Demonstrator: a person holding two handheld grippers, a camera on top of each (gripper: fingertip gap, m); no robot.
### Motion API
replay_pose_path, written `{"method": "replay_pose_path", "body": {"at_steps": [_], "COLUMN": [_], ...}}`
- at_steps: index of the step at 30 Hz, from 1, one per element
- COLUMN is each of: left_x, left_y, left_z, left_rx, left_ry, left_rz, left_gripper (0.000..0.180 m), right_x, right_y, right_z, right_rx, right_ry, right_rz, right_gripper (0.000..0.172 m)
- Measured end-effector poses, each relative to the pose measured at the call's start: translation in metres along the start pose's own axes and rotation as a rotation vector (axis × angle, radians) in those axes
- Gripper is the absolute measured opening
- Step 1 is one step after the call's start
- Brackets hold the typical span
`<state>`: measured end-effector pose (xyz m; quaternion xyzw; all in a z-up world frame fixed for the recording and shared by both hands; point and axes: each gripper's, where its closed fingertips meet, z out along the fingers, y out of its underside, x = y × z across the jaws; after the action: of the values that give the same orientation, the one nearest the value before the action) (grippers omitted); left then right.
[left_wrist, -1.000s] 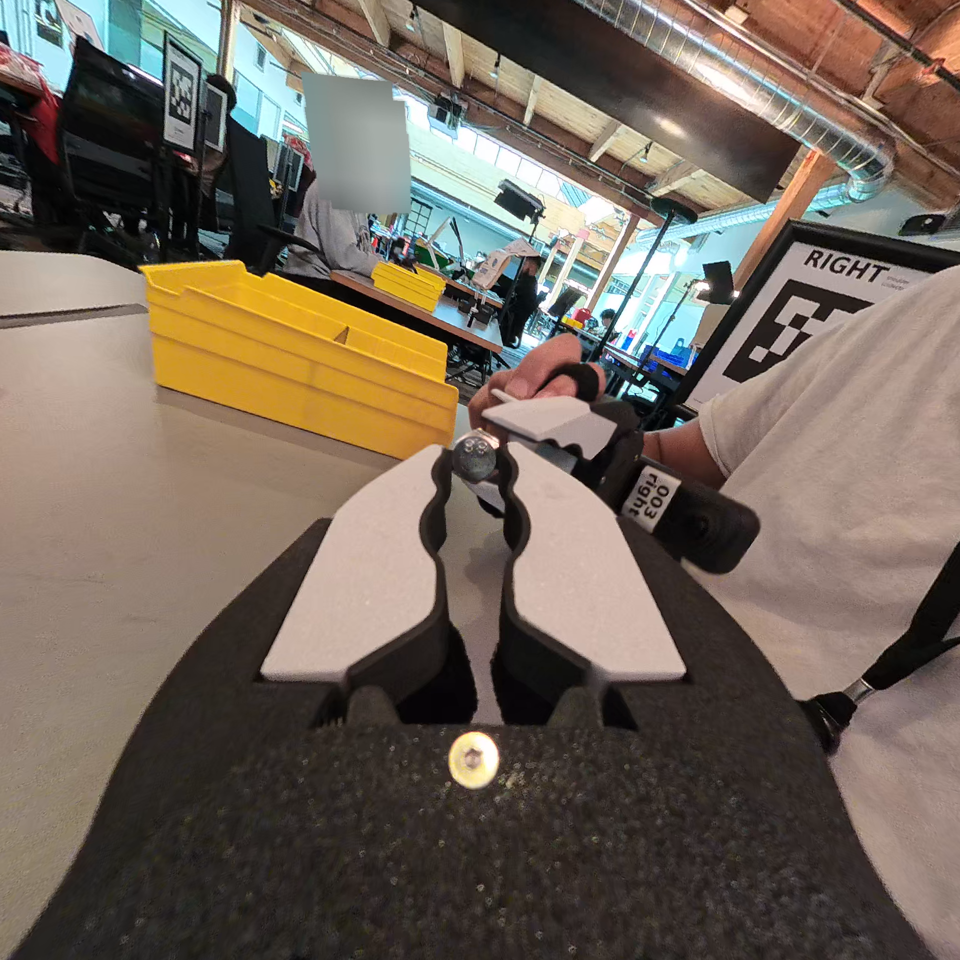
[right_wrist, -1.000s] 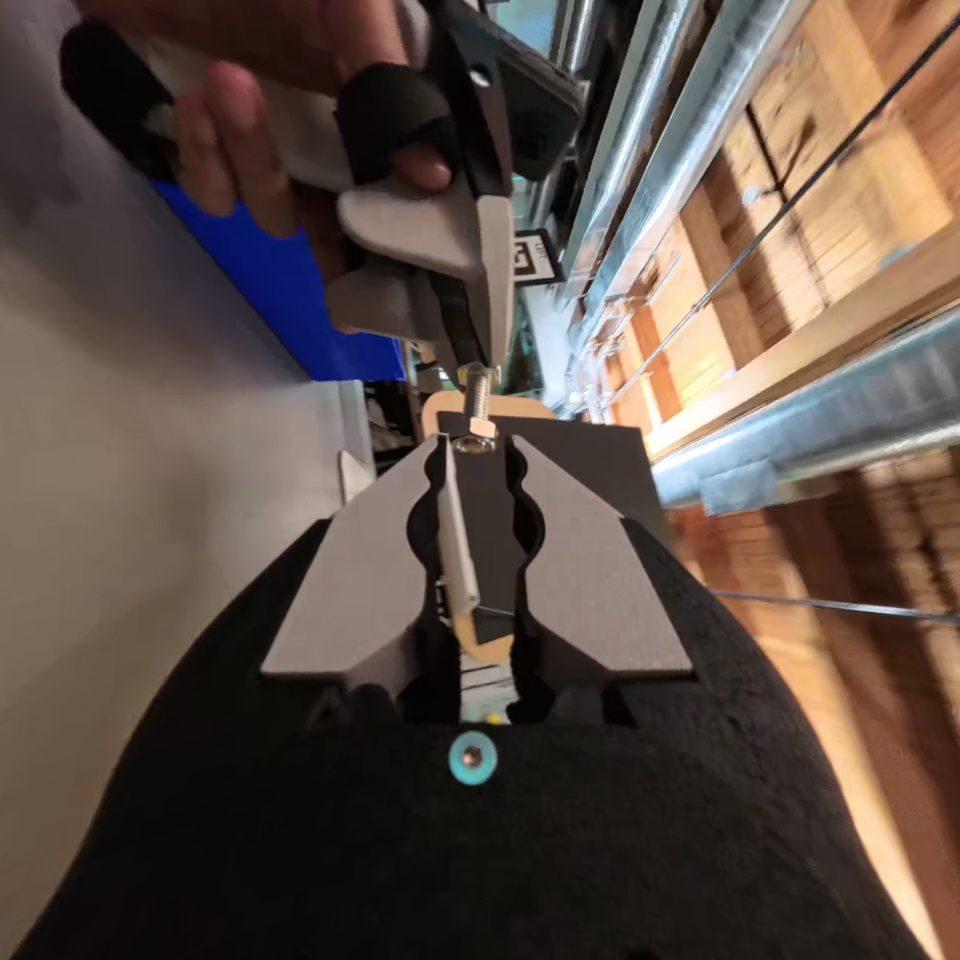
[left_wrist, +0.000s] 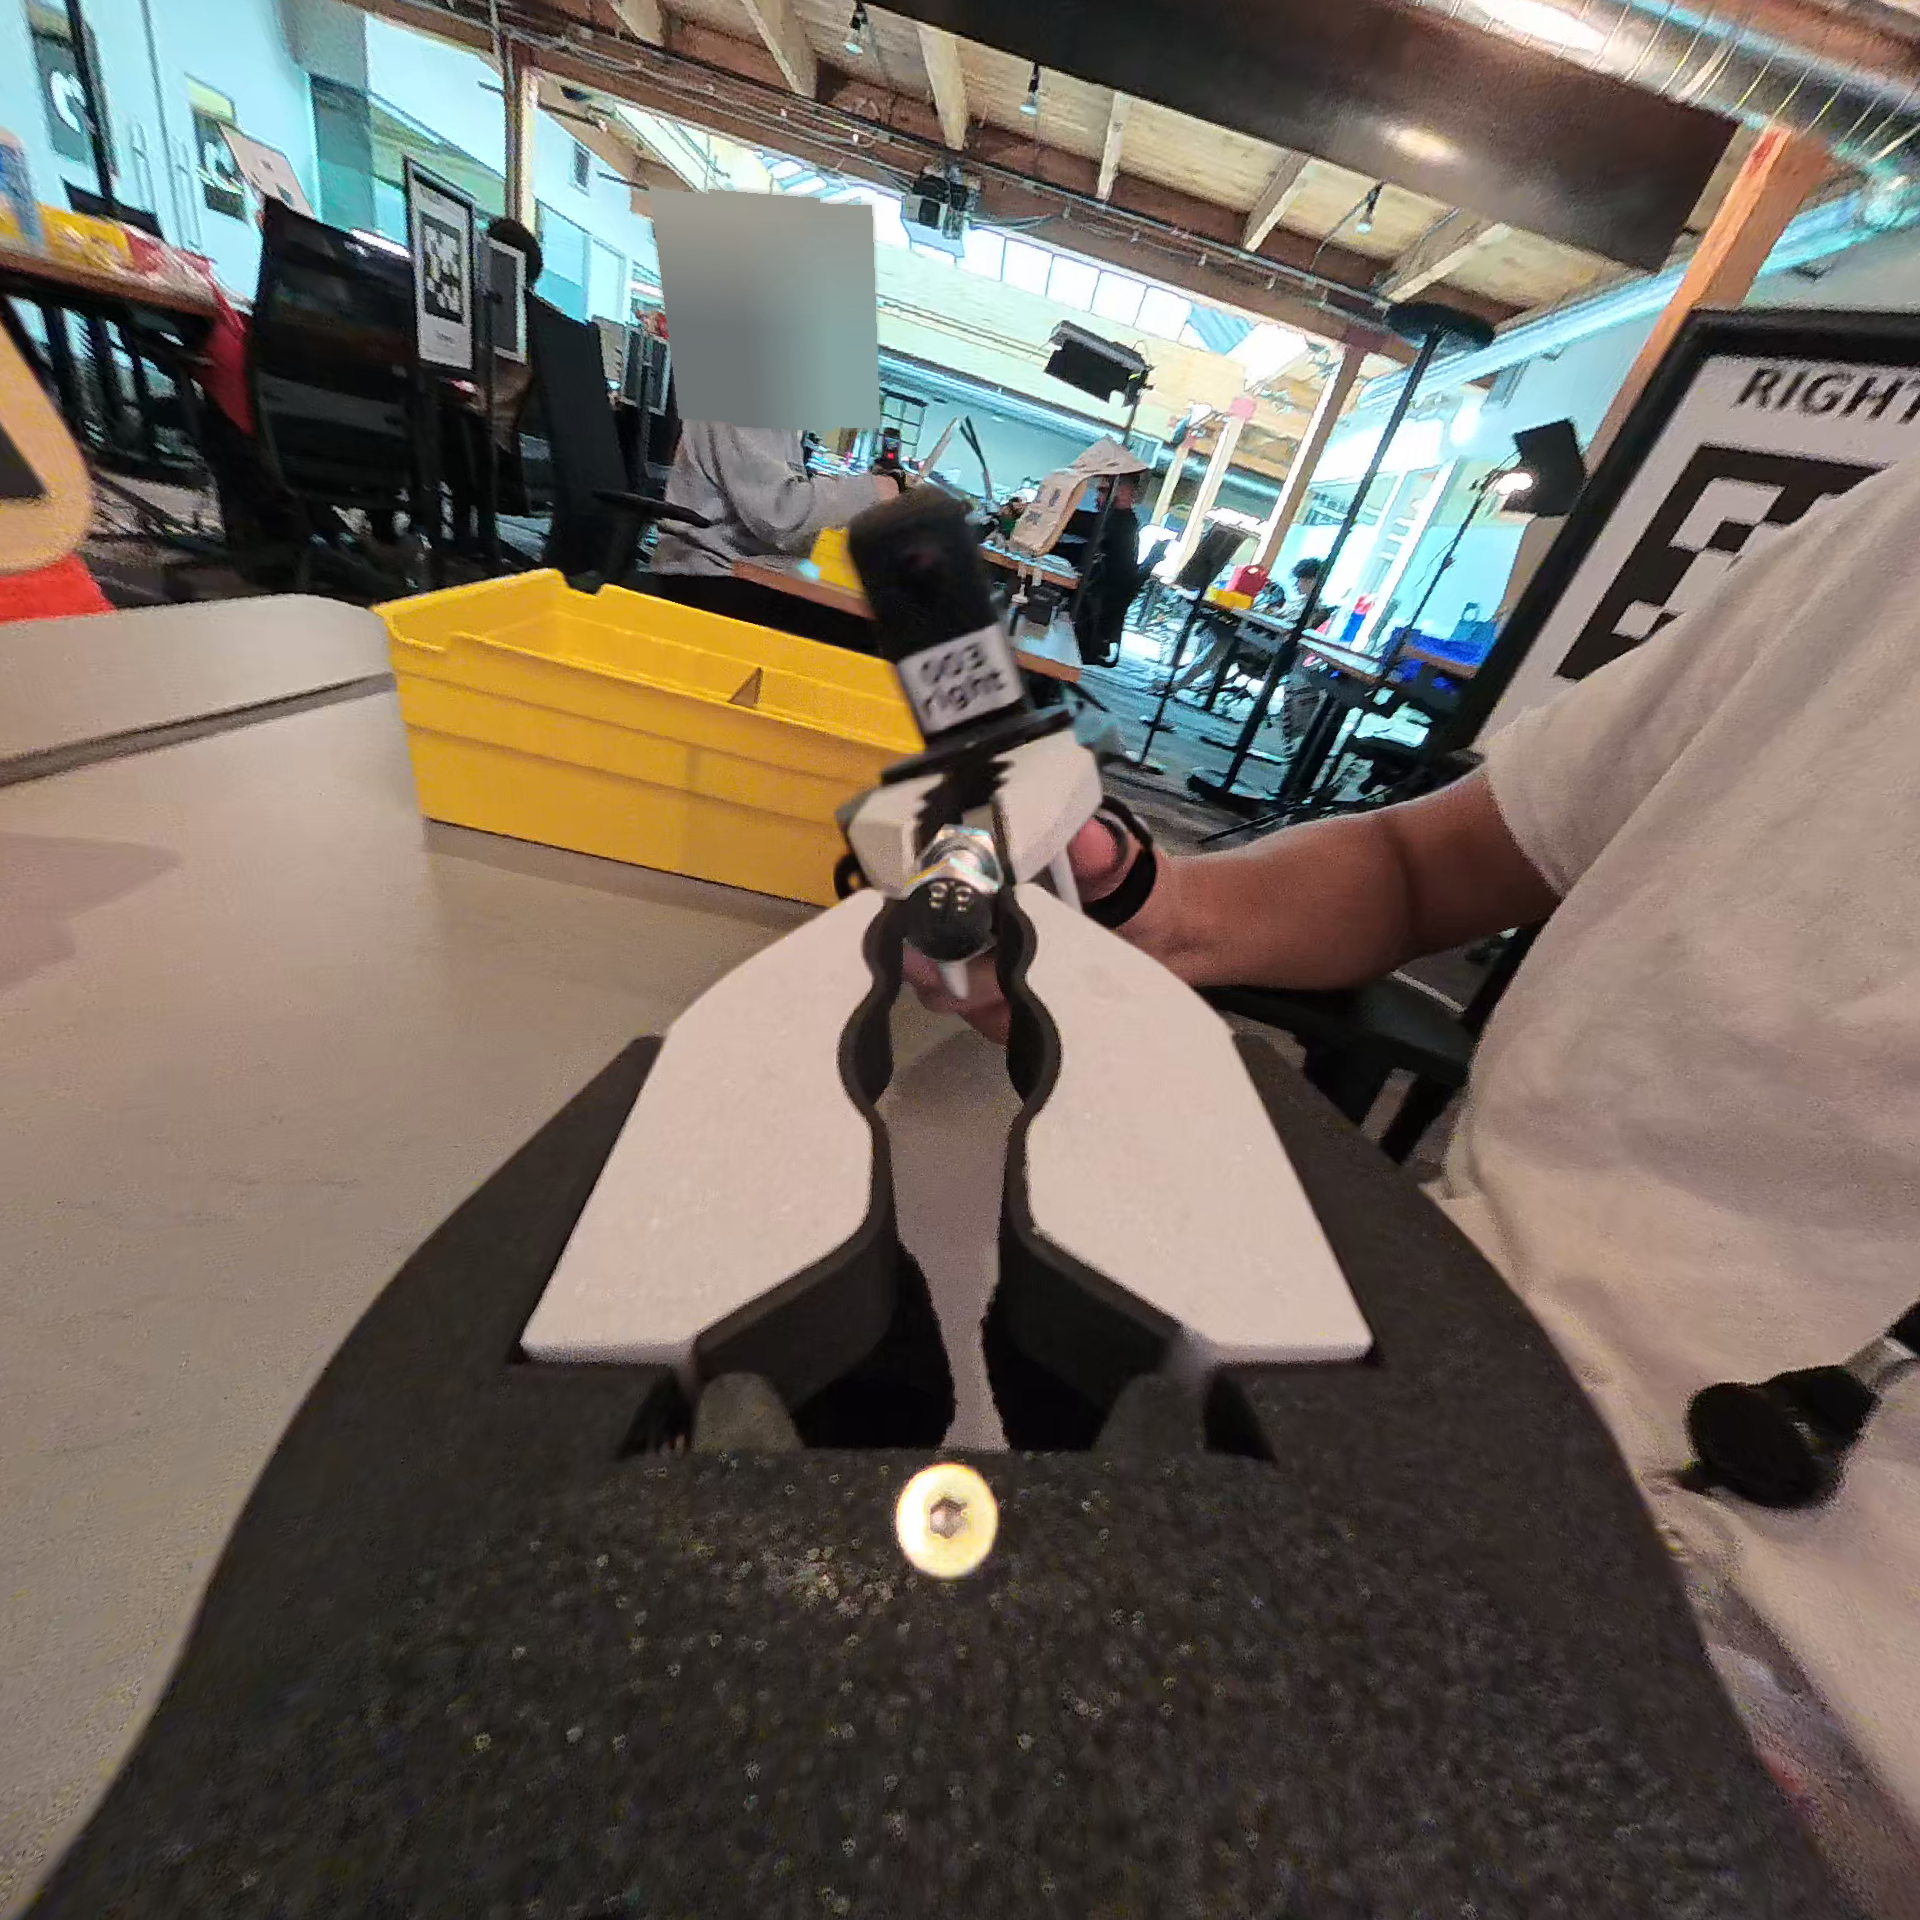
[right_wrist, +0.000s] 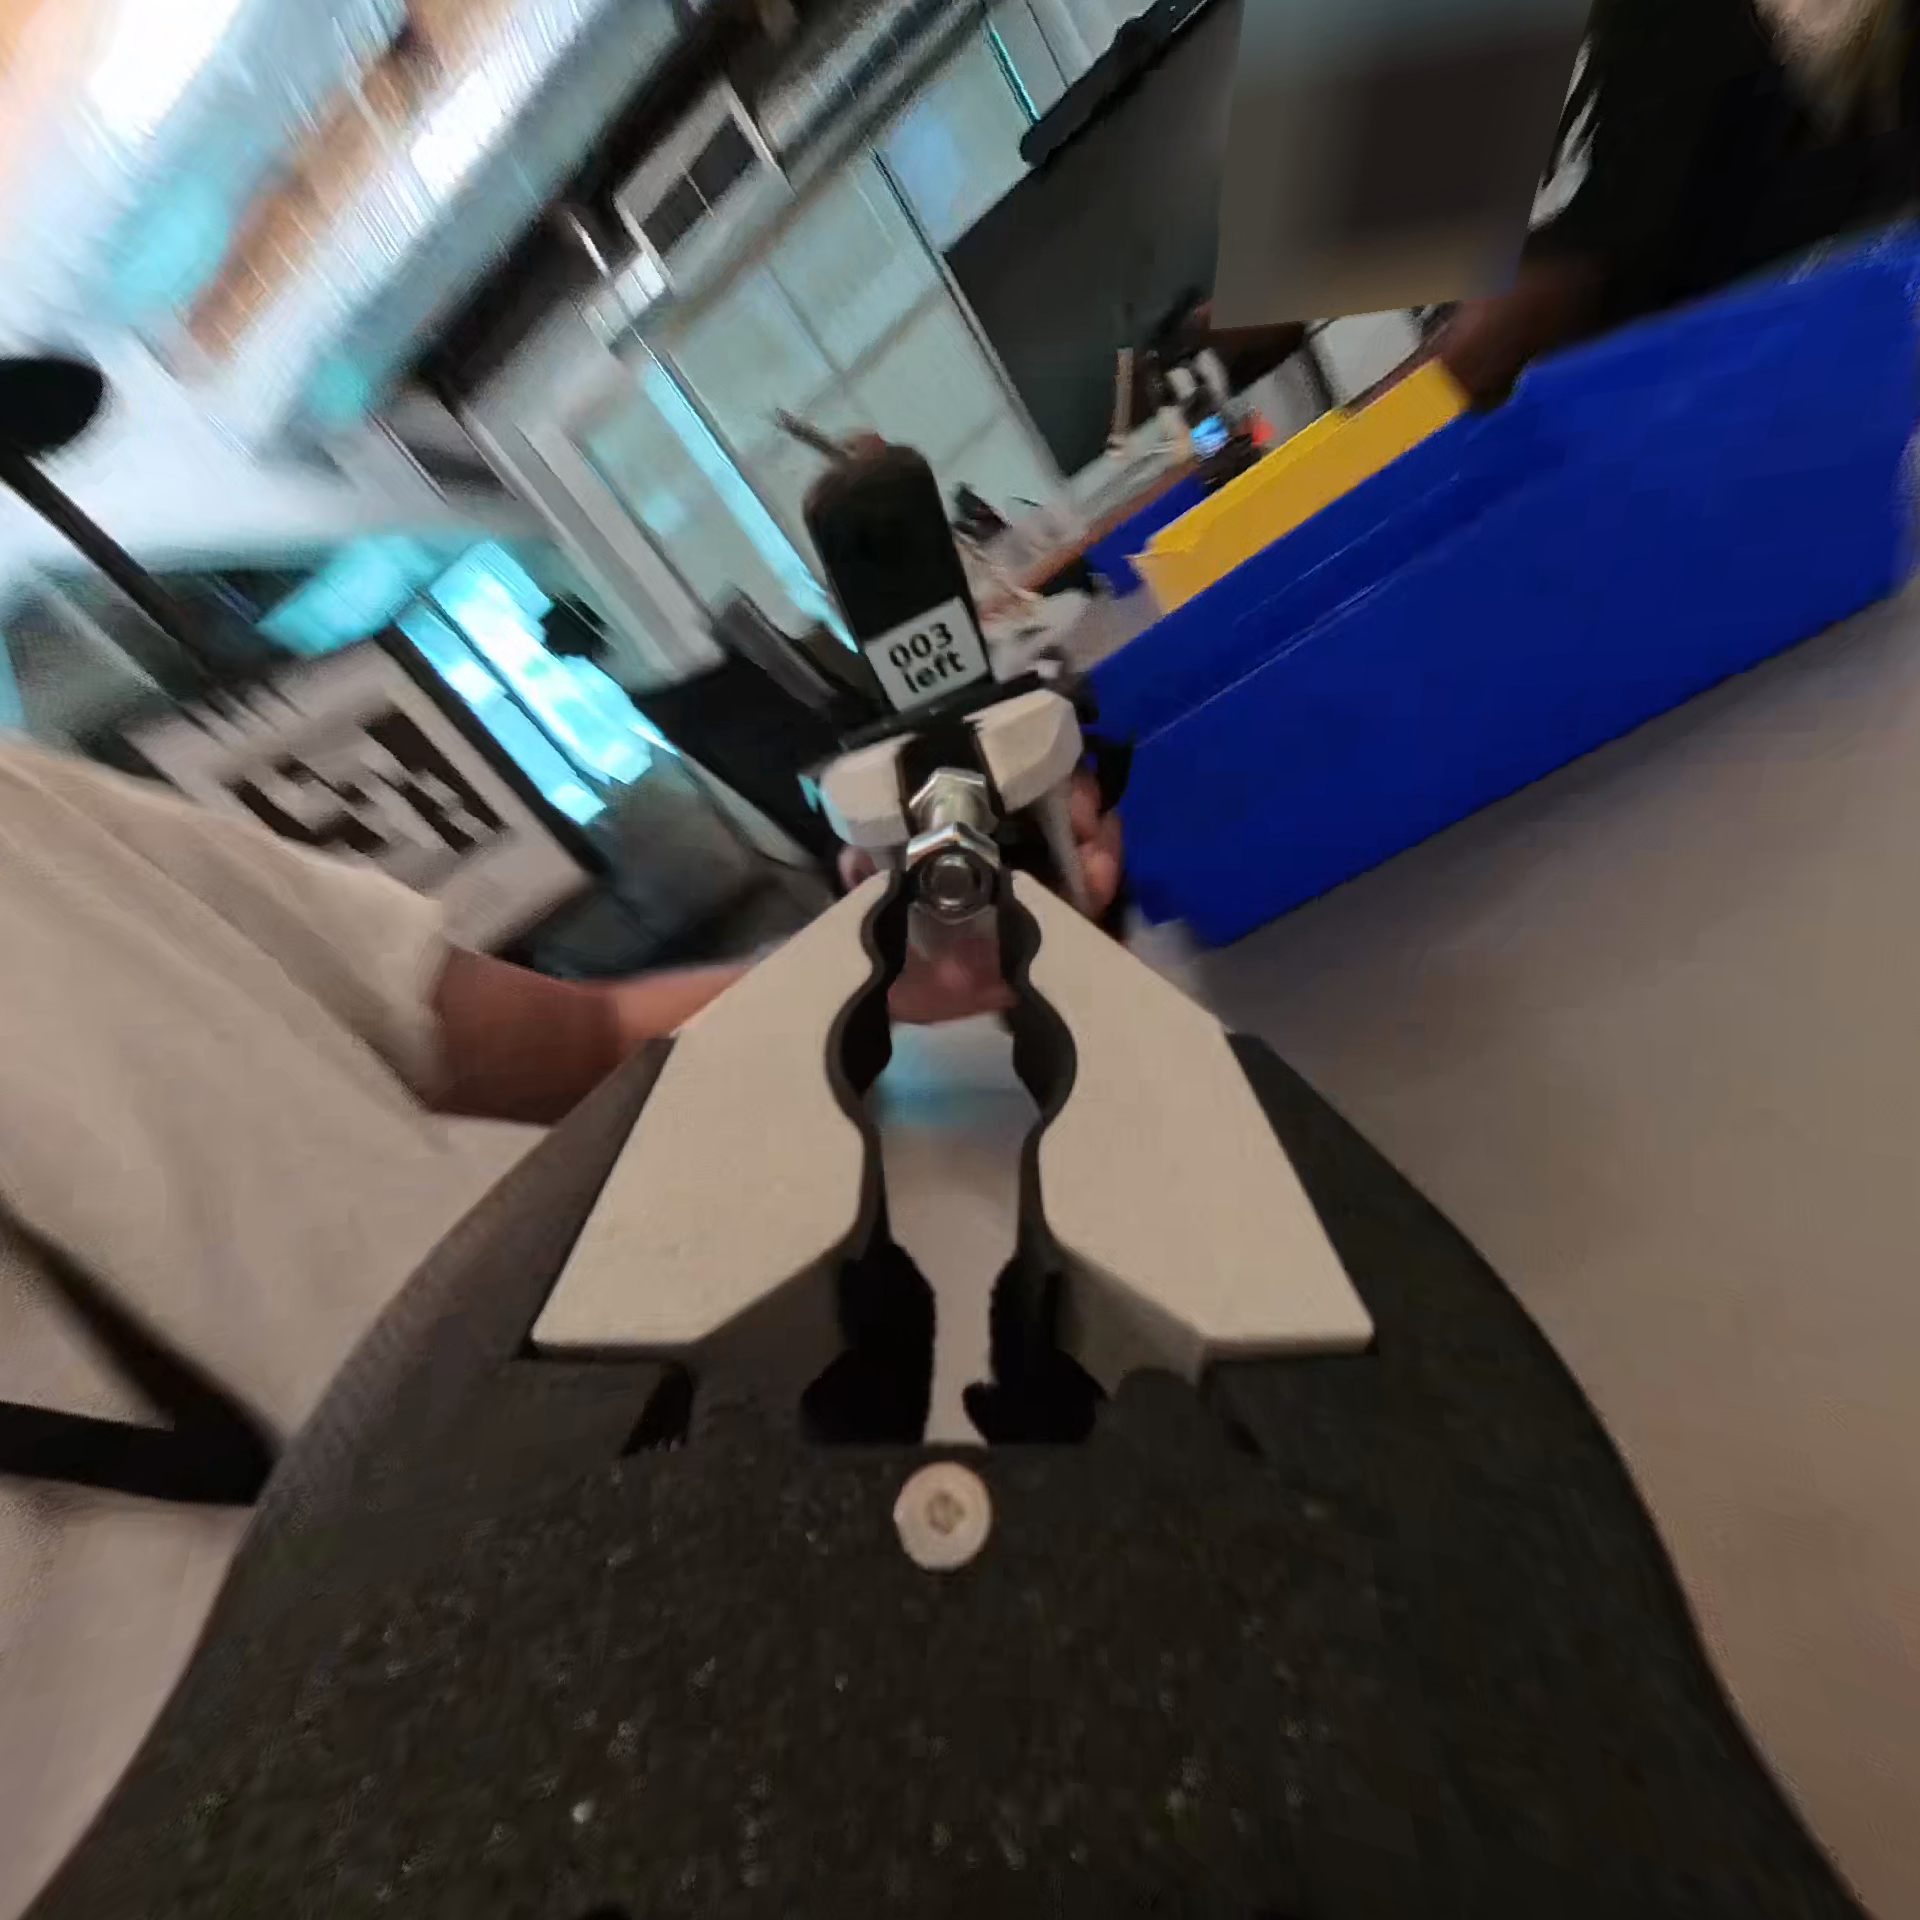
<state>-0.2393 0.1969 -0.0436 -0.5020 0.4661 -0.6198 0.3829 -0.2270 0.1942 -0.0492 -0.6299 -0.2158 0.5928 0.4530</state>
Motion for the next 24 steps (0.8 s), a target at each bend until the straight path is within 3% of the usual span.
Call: {"method": "replay_pose_path", "body": {"at_steps": [8, 10, 12, 14, 17, 24], "left_x": [0.01, 0.011, 0.007, 0.005, 0.002, -0.011], "left_y": [0.005, 0.004, 0.006, 0.004, -0.006, -0.007], "left_z": [0.006, 0.006, 0.005, 0.004, -0.002, -0.01], "left_rx": [-0.031, -0.03, -0.036, -0.015, 0.043, 0.043], "left_ry": [0.09, 0.115, 0.096, 0.089, 0.084, -0.009], "left_rz": [-0.142, -0.206, -0.235, -0.232, -0.218, -0.107], "left_gripper": [0.017, 0.017, 0.017, 0.017, 0.016, 0.016], "right_x": [-0.005, -0.008, -0.002, -0.001, 0.007, 0.026], "right_y": [0.003, 0.002, 0.0, -0.003, -0.006, 0.04], "right_z": [-0.01, -0.01, -0.01, -0.01, -0.012, 0.005], "right_rx": [-0.315, -0.342, -0.36, -0.289, -0.24, -0.266], "right_ry": [0.66, 0.766, 0.813, 0.82, 0.752, 0.247], "right_rz": [-1.742, -2.057, -2.143, -2.048, -1.693, -0.244], "right_gripper": [0.017, 0.017, 0.016, 0.018, 0.04, 0.051]}}
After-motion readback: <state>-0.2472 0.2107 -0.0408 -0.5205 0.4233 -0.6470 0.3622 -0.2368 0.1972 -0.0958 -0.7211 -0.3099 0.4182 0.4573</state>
